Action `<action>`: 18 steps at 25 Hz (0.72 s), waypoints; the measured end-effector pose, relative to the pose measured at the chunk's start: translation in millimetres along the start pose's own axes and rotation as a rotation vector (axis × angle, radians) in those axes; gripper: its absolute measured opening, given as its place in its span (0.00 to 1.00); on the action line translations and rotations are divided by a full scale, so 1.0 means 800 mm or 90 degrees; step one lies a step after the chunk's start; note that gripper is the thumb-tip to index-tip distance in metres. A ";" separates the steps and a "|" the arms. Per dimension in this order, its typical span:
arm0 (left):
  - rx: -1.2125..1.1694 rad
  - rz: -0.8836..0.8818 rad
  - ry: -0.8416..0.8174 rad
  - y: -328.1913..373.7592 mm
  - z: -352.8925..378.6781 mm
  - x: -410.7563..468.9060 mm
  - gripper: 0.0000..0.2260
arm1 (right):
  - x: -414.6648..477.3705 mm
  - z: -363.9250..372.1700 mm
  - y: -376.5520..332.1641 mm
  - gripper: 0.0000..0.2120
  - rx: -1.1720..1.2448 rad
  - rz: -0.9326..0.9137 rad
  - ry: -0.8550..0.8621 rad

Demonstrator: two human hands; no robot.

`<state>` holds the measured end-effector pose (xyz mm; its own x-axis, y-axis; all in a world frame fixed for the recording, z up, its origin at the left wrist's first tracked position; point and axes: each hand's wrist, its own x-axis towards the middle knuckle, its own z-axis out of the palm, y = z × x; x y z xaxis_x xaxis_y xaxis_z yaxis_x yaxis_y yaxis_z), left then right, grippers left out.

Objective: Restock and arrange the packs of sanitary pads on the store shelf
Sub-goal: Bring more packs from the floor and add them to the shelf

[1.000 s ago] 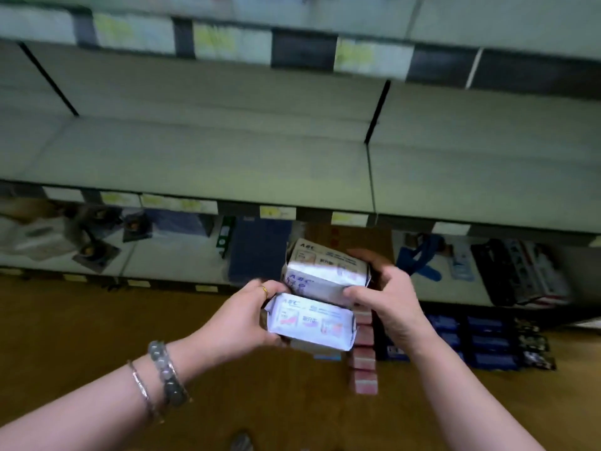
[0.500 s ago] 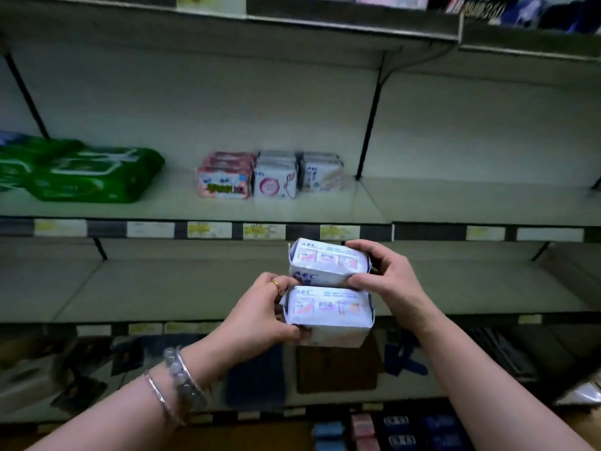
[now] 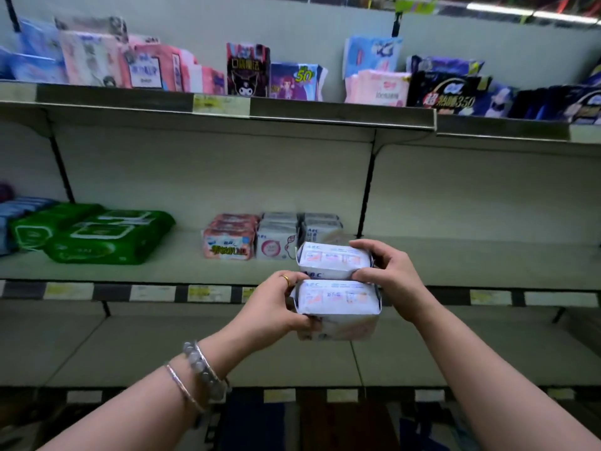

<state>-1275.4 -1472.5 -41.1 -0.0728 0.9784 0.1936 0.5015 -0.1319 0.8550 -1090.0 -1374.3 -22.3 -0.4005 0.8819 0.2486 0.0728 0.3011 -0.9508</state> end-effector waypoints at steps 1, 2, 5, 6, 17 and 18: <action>-0.007 -0.009 0.013 0.003 0.003 0.012 0.27 | 0.012 -0.006 0.002 0.22 0.005 -0.012 -0.003; -0.009 -0.019 0.024 0.007 0.006 0.024 0.27 | 0.026 -0.013 0.005 0.22 0.009 -0.020 -0.006; 0.003 -0.039 0.039 0.016 0.019 0.065 0.28 | 0.066 -0.036 0.017 0.26 0.031 -0.028 -0.003; 0.010 -0.043 0.046 0.018 0.025 0.079 0.30 | 0.078 -0.043 0.022 0.27 0.042 -0.031 -0.006; -0.019 -0.108 0.062 -0.030 0.054 0.182 0.31 | 0.193 -0.069 0.102 0.22 0.062 0.036 -0.063; -0.024 -0.097 0.054 -0.035 0.054 0.191 0.30 | 0.203 -0.070 0.109 0.22 0.052 0.043 -0.061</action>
<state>-1262.9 -1312.2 -56.2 -0.2191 0.9706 0.0994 0.4463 0.0092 0.8949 -1097.9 -1184.6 -54.4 -0.4822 0.8597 0.1685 0.0298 0.2083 -0.9776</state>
